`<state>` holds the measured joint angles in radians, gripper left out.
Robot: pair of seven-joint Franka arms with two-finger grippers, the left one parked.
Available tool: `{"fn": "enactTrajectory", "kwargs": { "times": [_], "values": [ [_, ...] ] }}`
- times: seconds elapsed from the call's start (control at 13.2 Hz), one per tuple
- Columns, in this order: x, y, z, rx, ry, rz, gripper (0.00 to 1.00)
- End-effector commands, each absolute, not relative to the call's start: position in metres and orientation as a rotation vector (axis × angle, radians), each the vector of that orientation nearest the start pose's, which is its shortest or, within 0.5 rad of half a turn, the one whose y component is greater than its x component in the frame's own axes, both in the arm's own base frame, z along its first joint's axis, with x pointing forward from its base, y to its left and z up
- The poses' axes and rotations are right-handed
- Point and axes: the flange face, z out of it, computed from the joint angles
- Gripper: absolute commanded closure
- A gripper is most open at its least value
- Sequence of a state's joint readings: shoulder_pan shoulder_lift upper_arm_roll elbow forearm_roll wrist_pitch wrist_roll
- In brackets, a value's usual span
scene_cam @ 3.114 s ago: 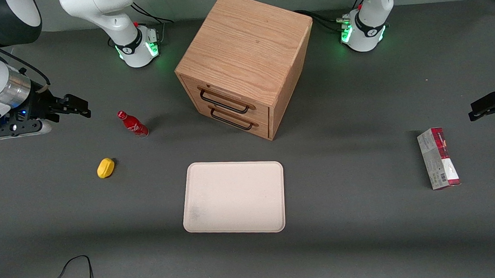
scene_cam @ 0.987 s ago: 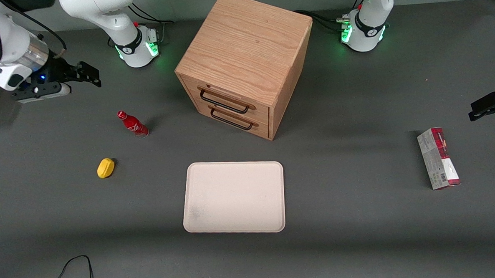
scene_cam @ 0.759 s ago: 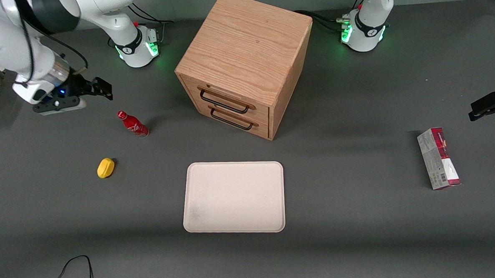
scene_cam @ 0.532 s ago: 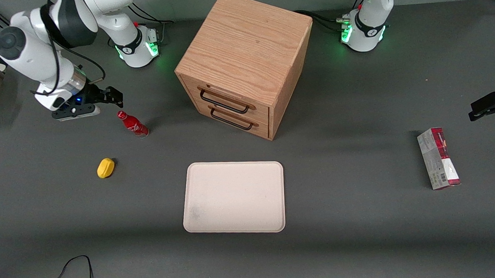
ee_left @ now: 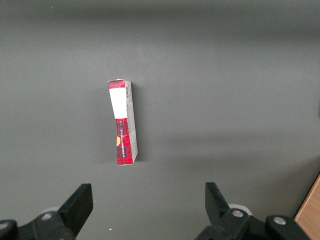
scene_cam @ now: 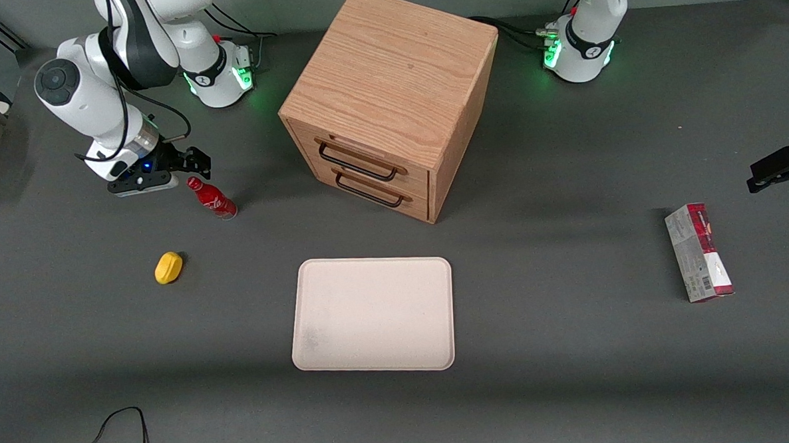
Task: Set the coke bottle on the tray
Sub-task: 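Move the open right gripper over the red Coca-Cola bottle and lower, then close the right gripper on the bottle's cap end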
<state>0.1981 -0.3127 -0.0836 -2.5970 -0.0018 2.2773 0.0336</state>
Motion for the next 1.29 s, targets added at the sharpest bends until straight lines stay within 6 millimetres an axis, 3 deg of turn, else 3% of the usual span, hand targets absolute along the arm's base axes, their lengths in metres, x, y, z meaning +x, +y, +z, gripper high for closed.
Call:
{"fn": "enactTrajectory", "kwargs": {
  "times": [0.0, 0.3, 0.76, 0.91, 1.22],
  "values": [
    [0.408, 0.049, 0.347, -3.122, -0.157, -0.001, 0.00],
    [0.401, 0.048, 0.327, -3.121, -0.167, -0.026, 0.00],
    [0.398, 0.048, 0.323, -3.123, -0.169, -0.014, 0.02],
    [0.398, 0.048, 0.324, -3.122, -0.169, -0.016, 0.17],
    [0.398, 0.044, 0.323, -3.118, -0.194, -0.009, 0.78]
  ]
}}
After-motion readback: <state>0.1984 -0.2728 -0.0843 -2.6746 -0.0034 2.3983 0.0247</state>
